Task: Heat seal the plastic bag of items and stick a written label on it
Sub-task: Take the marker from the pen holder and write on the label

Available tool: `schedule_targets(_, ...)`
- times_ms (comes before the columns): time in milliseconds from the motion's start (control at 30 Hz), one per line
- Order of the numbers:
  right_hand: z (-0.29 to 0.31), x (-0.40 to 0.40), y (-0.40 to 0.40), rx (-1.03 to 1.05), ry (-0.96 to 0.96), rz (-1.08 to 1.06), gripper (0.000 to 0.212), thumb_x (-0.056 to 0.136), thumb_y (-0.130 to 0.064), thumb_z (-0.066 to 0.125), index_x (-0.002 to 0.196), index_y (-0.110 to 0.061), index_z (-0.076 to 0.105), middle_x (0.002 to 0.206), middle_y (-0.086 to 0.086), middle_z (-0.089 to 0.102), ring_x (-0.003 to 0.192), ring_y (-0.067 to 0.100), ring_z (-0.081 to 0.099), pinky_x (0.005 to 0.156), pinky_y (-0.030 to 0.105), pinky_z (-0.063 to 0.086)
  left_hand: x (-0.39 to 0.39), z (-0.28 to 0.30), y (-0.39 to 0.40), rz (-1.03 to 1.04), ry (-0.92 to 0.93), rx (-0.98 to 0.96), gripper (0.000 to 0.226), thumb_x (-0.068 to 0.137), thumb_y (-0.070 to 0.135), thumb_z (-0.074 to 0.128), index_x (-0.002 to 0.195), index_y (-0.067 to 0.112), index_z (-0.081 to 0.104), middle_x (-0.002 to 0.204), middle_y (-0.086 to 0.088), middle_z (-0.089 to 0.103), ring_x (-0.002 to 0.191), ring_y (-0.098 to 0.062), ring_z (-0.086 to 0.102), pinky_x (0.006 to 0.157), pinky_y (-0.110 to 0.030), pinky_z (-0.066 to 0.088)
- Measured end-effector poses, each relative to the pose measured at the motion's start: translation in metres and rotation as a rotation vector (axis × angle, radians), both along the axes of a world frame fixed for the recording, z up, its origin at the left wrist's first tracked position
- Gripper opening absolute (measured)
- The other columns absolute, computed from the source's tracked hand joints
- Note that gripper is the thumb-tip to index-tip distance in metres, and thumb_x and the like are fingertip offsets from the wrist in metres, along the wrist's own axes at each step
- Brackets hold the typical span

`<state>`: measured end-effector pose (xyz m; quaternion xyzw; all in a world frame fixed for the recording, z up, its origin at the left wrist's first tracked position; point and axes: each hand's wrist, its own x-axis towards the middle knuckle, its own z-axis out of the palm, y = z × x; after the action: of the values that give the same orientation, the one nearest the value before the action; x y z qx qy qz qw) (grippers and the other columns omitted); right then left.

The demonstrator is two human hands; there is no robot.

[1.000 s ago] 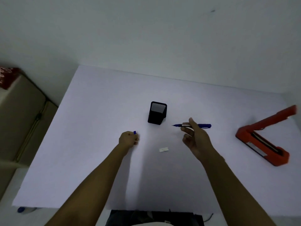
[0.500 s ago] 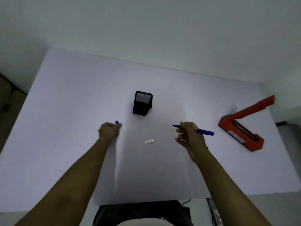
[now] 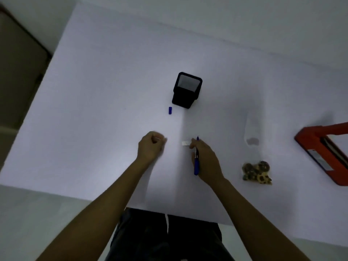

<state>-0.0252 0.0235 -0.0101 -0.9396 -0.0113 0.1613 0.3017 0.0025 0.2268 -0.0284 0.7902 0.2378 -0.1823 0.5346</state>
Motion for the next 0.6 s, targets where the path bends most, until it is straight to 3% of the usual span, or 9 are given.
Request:
schedule_targets(100,-0.014,-0.002,-0.006,-0.020,-0.106,0.145,0.028,0.084,0.006,0.059,0.108,-0.008,0.060,0.110,0.011,0.062,0.100,0.029,0.061,0.091,0.048,0.051,-0.011,-0.004,-0.019,-0.095,-0.077,0.055,0.013,0.089,0.020,0.065,0.099,0.012,0.068,0.095,0.005,0.067,0.087,-0.008,0.059,0.075,-0.007,0.042)
schedule_targets(167,-0.022,-0.009,-0.014,-0.070,-0.121,0.188,0.037,0.076,0.013,0.064,0.107,-0.006,0.059,0.120,0.013,0.063,0.120,0.033,0.056,0.105,0.056,0.040,-0.013,-0.005,-0.030,-0.168,-0.129,0.109,0.013,0.091,0.019,0.063,0.102,0.013,0.067,0.100,0.002,0.069,0.091,-0.010,0.061,0.078,-0.009,0.043)
schedule_targets(233,-0.023,-0.014,-0.021,-0.091,-0.093,0.196,0.037,0.075,0.015,0.064,0.104,-0.007,0.057,0.137,0.017,0.054,0.136,0.032,0.041,0.114,0.054,0.028,-0.011,-0.007,-0.042,-0.221,-0.157,0.164,0.015,0.092,0.019,0.061,0.105,0.014,0.067,0.104,-0.002,0.069,0.093,-0.013,0.062,0.085,-0.021,0.048)
schedule_targets(333,-0.023,-0.021,-0.030,-0.072,-0.087,0.219,0.036,0.077,0.016,0.062,0.102,-0.008,0.054,0.146,0.017,0.044,0.142,0.030,0.031,0.116,0.050,0.021,-0.010,-0.007,-0.059,-0.313,-0.191,0.227,0.018,0.091,0.021,0.062,0.108,0.016,0.064,0.099,-0.005,0.064,0.087,-0.015,0.060,0.083,-0.033,0.054)
schedule_targets(467,-0.027,-0.025,-0.041,-0.045,-0.067,0.273,0.038,0.078,0.016,0.057,0.100,-0.013,0.049,0.152,0.012,0.037,0.146,0.025,0.020,0.118,0.046,0.016,-0.011,-0.005,-0.082,-0.451,-0.219,0.336,0.028,0.089,0.029,0.065,0.112,0.016,0.059,0.108,-0.007,0.057,0.086,-0.018,0.057,0.075,-0.034,0.054)
schedule_targets(600,-0.024,-0.023,-0.040,-0.040,-0.045,0.274,0.036,0.079,0.014,0.053,0.097,-0.016,0.045,0.155,0.007,0.031,0.149,0.023,0.012,0.121,0.045,0.010,-0.011,-0.006,-0.094,-0.505,-0.232,0.497,0.033,0.087,0.027,0.067,0.113,0.011,0.057,0.114,-0.010,0.058,0.093,-0.024,0.061,0.079,-0.038,0.056)
